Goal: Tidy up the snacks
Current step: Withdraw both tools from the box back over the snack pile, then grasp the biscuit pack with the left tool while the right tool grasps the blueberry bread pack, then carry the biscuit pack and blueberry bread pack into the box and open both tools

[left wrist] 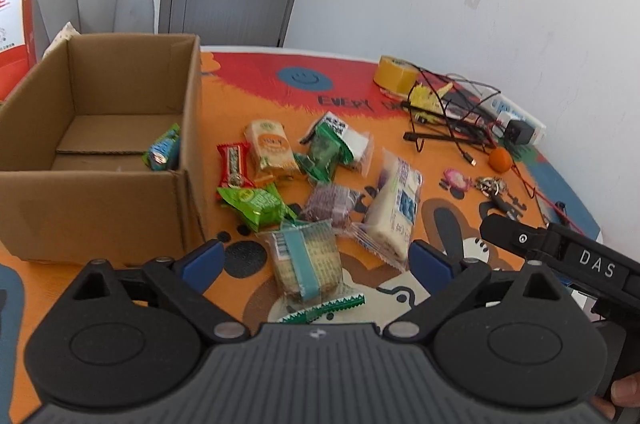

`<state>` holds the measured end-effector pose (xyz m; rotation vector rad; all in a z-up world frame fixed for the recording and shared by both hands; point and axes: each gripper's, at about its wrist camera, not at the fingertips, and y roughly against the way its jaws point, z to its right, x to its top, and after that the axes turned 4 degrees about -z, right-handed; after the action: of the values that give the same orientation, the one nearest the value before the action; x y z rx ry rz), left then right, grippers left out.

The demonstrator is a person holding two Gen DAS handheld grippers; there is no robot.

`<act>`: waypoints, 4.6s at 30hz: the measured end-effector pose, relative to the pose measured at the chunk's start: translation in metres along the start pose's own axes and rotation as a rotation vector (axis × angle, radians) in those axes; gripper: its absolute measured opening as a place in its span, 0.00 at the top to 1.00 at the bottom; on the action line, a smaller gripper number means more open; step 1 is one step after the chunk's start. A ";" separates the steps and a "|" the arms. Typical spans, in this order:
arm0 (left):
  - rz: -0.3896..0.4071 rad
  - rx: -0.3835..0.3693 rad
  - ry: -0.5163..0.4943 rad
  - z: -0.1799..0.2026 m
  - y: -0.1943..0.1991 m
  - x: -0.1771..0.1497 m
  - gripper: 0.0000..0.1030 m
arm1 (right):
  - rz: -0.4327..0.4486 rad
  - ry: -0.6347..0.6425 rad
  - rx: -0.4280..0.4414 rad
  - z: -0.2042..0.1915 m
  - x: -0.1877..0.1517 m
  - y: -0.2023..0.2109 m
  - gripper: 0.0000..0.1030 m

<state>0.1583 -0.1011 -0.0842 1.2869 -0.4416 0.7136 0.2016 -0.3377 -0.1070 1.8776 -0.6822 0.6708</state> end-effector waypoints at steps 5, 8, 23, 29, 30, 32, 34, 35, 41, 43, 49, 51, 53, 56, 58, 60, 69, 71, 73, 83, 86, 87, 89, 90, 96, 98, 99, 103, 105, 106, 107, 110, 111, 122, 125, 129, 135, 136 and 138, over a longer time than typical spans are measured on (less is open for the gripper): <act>-0.029 0.021 0.003 0.004 -0.016 -0.002 0.09 | -0.027 -0.018 0.007 0.007 -0.003 -0.010 0.11; -0.042 0.042 0.017 0.003 -0.027 -0.002 0.12 | -0.043 -0.023 0.017 0.009 -0.004 -0.016 0.12; -0.063 0.063 0.050 -0.001 -0.046 -0.005 0.55 | -0.106 -0.025 0.053 -0.007 -0.003 -0.058 0.13; -0.044 0.057 0.058 -0.001 -0.041 0.000 0.55 | -0.117 -0.019 0.045 -0.016 0.002 -0.071 0.14; -0.044 0.055 0.060 -0.002 -0.041 0.000 0.55 | -0.118 -0.016 0.041 -0.018 0.003 -0.073 0.14; -0.041 0.056 0.065 -0.005 -0.040 0.001 0.55 | -0.119 -0.009 0.032 -0.022 0.004 -0.077 0.14; -0.039 0.060 0.076 -0.008 -0.040 0.001 0.55 | -0.125 -0.007 0.024 -0.027 0.005 -0.081 0.14; -0.036 0.061 0.081 -0.009 -0.039 0.001 0.55 | -0.129 -0.004 0.020 -0.030 0.005 -0.083 0.15; -0.004 0.084 0.116 -0.020 -0.032 0.002 0.55 | -0.147 0.083 -0.036 -0.046 -0.001 -0.090 0.38; 0.003 0.083 0.118 -0.021 -0.030 0.002 0.55 | -0.158 0.090 -0.020 -0.046 -0.002 -0.086 0.60; 0.024 0.069 0.109 -0.017 -0.023 0.002 0.55 | -0.143 0.086 -0.013 -0.040 -0.009 -0.069 0.68; 0.032 0.068 0.102 -0.015 -0.021 0.003 0.55 | -0.137 0.077 -0.007 -0.037 -0.011 -0.063 0.68; 0.037 0.064 0.099 -0.014 -0.017 0.003 0.55 | -0.128 0.069 0.001 -0.036 -0.012 -0.059 0.68; 0.049 0.056 0.087 -0.011 -0.011 0.005 0.55 | -0.109 0.054 0.015 -0.033 -0.011 -0.052 0.69; 0.056 0.050 0.078 -0.009 -0.006 0.007 0.55 | -0.098 0.049 0.024 -0.033 -0.011 -0.048 0.69; 0.071 0.048 0.069 -0.007 0.001 0.009 0.55 | -0.089 0.041 0.039 -0.033 -0.009 -0.044 0.69; 0.124 0.038 0.040 -0.004 0.028 0.019 0.55 | -0.027 0.040 0.098 -0.040 -0.001 -0.025 0.70; 0.139 0.038 0.037 -0.006 0.034 0.021 0.55 | -0.016 0.043 0.113 -0.043 0.001 -0.022 0.70; 0.149 0.042 0.037 -0.008 0.039 0.024 0.55 | -0.006 0.050 0.125 -0.047 0.003 -0.019 0.70; 0.197 0.041 0.050 -0.022 0.061 0.043 0.55 | 0.032 0.081 0.169 -0.070 0.020 -0.012 0.70; 0.206 0.045 0.056 -0.030 0.065 0.050 0.55 | 0.042 0.090 0.181 -0.080 0.026 -0.012 0.70; 0.209 0.046 0.059 -0.034 0.067 0.052 0.55 | 0.044 0.093 0.185 -0.084 0.028 -0.013 0.70; 0.217 0.050 0.065 -0.041 0.070 0.058 0.55 | 0.045 0.101 0.194 -0.093 0.029 -0.015 0.70; 0.220 0.053 0.070 -0.045 0.072 0.059 0.55 | 0.043 0.106 0.198 -0.098 0.030 -0.016 0.70; 0.224 0.073 0.109 -0.074 0.075 0.073 0.55 | 0.032 0.138 0.222 -0.129 0.034 -0.025 0.70; 0.222 0.077 0.116 -0.084 0.075 0.076 0.55 | 0.030 0.145 0.227 -0.137 0.035 -0.028 0.70; 0.220 0.079 0.120 -0.088 0.074 0.078 0.55 | 0.028 0.149 0.230 -0.141 0.036 -0.029 0.70; 0.213 0.089 0.137 -0.107 0.074 0.082 0.55 | 0.016 0.168 0.238 -0.158 0.037 -0.035 0.70; 0.208 0.095 0.142 -0.115 0.073 0.083 0.55 | 0.012 0.178 0.240 -0.166 0.038 -0.038 0.70; 0.202 0.099 0.144 -0.119 0.072 0.084 0.55 | 0.010 0.183 0.243 -0.170 0.037 -0.039 0.70; 0.193 0.101 0.147 -0.122 0.071 0.083 0.55 | 0.008 0.188 0.246 -0.174 0.037 -0.040 0.70; 0.170 0.118 0.165 -0.133 0.069 0.082 0.55 | -0.003 0.200 0.252 -0.186 0.035 -0.045 0.70; 0.174 0.131 0.165 -0.136 0.070 0.080 0.53 | -0.009 0.204 0.254 -0.190 0.034 -0.047 0.70; 0.186 0.141 0.215 -0.167 0.084 0.082 0.51 | -0.059 0.242 0.266 -0.221 0.024 -0.058 0.70; 0.187 0.147 0.219 -0.172 0.086 0.083 0.48 | -0.075 0.245 0.267 -0.226 0.022 -0.062 0.70; 0.178 0.147 0.233 -0.181 0.086 0.082 0.46 | -0.098 0.239 0.270 -0.233 0.020 -0.068 0.70; 0.168 0.134 0.260 -0.190 0.086 0.083 0.39 | -0.135 0.249 0.270 -0.246 0.022 -0.080 0.66; 0.169 0.133 0.263 -0.190 0.087 0.083 0.34 | -0.139 0.242 0.276 -0.246 0.023 -0.080 0.61; 0.169 0.133 0.267 -0.190 0.086 0.083 0.29 | -0.124 0.230 0.277 -0.243 0.025 -0.077 0.53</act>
<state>0.1403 0.1113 -0.0142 1.2661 -0.2908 1.0572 0.2366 -0.0908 -0.0496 2.0331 -0.3346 0.9209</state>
